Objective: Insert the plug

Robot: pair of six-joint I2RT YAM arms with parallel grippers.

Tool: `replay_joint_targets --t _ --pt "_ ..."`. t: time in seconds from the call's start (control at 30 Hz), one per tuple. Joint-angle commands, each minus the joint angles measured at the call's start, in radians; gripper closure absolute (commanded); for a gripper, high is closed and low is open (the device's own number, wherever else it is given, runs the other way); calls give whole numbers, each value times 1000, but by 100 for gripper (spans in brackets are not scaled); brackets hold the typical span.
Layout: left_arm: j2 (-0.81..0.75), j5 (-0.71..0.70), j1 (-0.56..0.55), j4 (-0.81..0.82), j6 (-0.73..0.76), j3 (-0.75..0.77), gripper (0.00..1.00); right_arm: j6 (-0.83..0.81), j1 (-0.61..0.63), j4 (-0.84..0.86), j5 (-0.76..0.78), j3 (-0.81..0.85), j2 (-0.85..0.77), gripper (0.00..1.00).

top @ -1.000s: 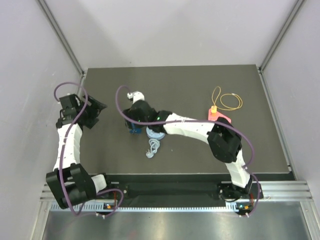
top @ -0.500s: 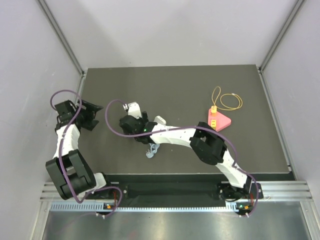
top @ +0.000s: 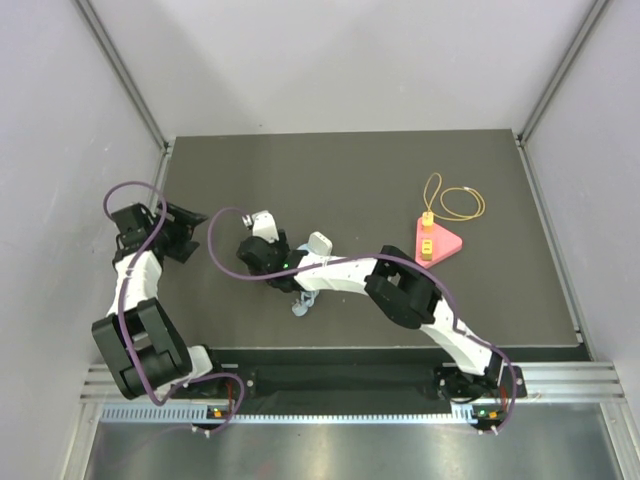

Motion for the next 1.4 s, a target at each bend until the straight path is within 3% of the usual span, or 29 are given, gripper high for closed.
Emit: replay_joint_targets --t 0.0,0.03,0.1,0.13,0.3,0.57,0.63,0.77,0.97,1.17,1.37 --pt "13 23 3 47 39 -8 17 -66 -21 126 -60 -20 -19 43" --pt "13 28 3 45 45 -8 17 -89 -25 157 -80 -43 -53 54" --pt "1 37 1 48 54 -7 19 -132 -48 270 -158 -129 -96 63" --pt "-6 48 1 48 63 -7 19 -173 -61 313 -200 -158 -140 72" --pt "-67 35 -42 16 97 35 21 -257 -154 414 -440 -282 -292 95" --pt "-102 86 -143 42 135 136 21 -312 -318 370 -858 -342 -490 100" --pt "-90 205 -180 124 125 147 21 -315 -358 337 -977 -373 -567 100" --pt "-58 296 -284 168 167 211 21 -342 -504 268 -1212 -463 -722 100" --pt "-7 521 -517 208 299 314 20 -370 -686 215 -1531 -617 -924 100" --pt "65 741 -662 298 249 339 18 -355 -722 243 -1764 -738 -1049 100" --pt "68 793 -760 304 264 383 18 -363 -722 209 -1808 -747 -1084 100"
